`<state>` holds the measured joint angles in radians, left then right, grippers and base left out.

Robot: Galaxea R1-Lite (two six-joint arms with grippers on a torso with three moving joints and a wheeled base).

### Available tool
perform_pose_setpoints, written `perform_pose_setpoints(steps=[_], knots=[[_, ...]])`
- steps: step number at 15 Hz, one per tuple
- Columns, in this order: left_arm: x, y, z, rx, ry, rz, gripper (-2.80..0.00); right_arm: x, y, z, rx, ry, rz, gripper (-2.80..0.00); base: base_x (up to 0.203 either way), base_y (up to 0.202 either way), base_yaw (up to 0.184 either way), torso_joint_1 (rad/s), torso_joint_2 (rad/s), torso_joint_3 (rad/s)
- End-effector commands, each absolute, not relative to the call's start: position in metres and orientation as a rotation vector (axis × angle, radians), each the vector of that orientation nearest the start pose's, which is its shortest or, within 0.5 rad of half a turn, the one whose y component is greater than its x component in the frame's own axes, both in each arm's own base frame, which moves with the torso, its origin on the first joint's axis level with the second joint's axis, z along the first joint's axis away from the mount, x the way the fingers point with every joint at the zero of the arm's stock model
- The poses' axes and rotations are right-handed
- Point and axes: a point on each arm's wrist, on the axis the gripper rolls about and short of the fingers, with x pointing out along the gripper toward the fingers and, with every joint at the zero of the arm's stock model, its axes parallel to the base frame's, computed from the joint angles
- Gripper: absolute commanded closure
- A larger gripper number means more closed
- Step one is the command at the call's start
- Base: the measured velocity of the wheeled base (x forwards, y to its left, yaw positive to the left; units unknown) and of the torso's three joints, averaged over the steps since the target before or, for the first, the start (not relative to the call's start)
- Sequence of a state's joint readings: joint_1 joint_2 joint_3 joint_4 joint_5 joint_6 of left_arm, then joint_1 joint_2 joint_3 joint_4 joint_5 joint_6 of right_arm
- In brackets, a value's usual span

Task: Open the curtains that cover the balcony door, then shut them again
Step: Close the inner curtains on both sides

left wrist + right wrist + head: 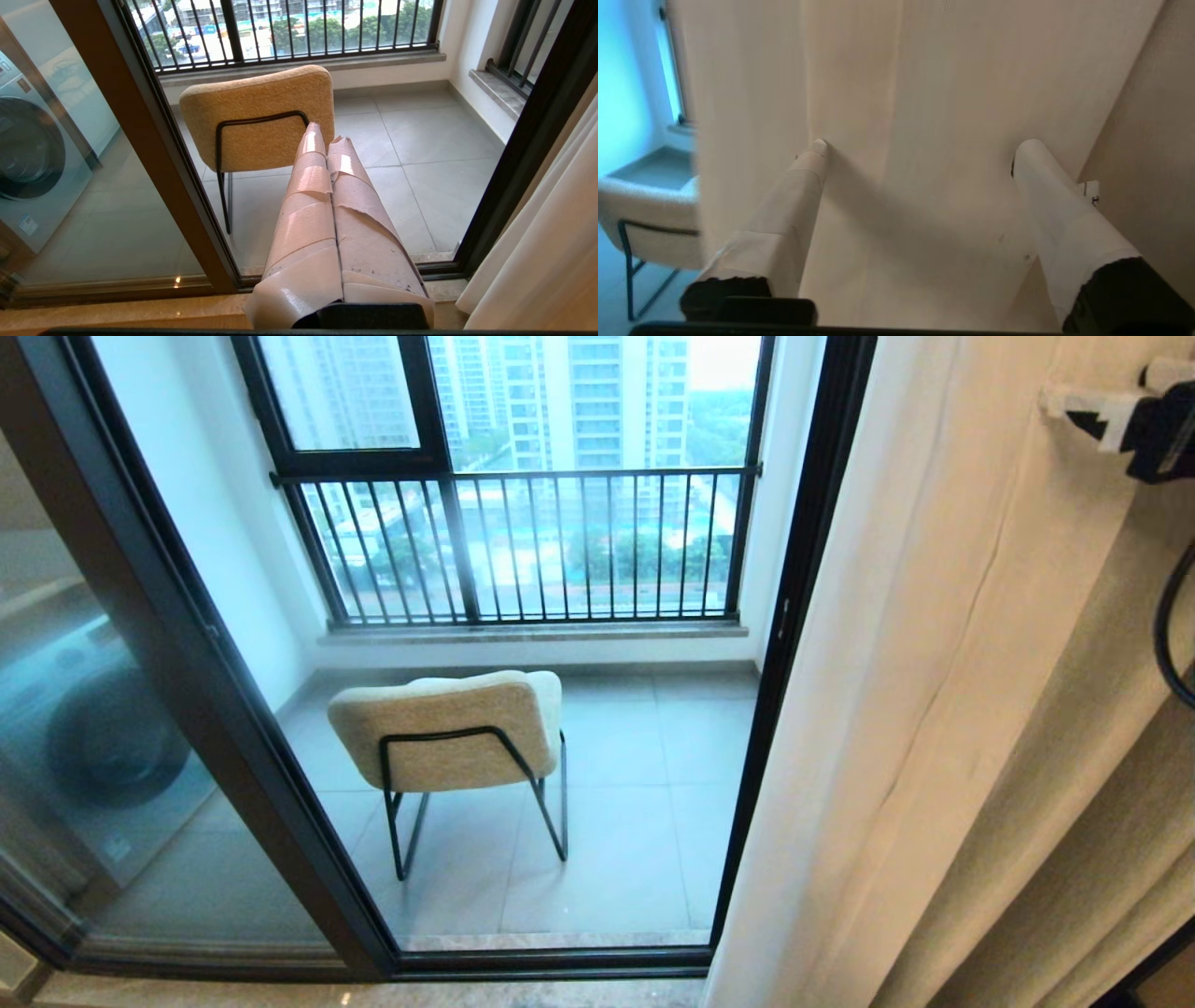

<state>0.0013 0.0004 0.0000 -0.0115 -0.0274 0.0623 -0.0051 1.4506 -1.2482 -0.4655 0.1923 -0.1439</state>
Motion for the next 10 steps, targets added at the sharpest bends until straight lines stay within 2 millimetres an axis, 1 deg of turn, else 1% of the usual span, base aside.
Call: perform_pose_setpoints(steps=[1, 3, 5, 7, 10], knots=[[-0.023, -0.001, 0.077, 0.062, -0.013, -0.026, 0.00, 0.283, 0.005, 0.361, -0.127, -0.258, 0.180, -2.80, 0.000, 0.000, 0.000, 0.000, 0.00, 0.000], [-0.023, -0.001, 0.077, 0.063, -0.013, -0.026, 0.00, 0.288, 0.013, 0.361, -0.075, -0.258, 0.213, -2.80, 0.000, 0.000, 0.000, 0.000, 0.00, 0.000], [-0.023, -0.001, 0.077, 0.062, -0.013, -0.026, 0.00, 0.289, 0.019, 0.363, -0.055, -0.259, 0.251, -2.80, 0.000, 0.000, 0.000, 0.000, 0.00, 0.000], [-0.023, -0.001, 0.077, 0.063, -0.013, -0.026, 0.00, 0.286, 0.028, 0.365, -0.019, -0.261, 0.361, -2.80, 0.000, 0.000, 0.000, 0.000, 0.00, 0.000], [-0.023, -0.001, 0.077, 0.063, -0.013, -0.026, 0.00, 0.285, 0.044, 0.371, -0.012, -0.274, 0.474, -2.80, 0.000, 0.000, 0.000, 0.000, 0.00, 0.000]])
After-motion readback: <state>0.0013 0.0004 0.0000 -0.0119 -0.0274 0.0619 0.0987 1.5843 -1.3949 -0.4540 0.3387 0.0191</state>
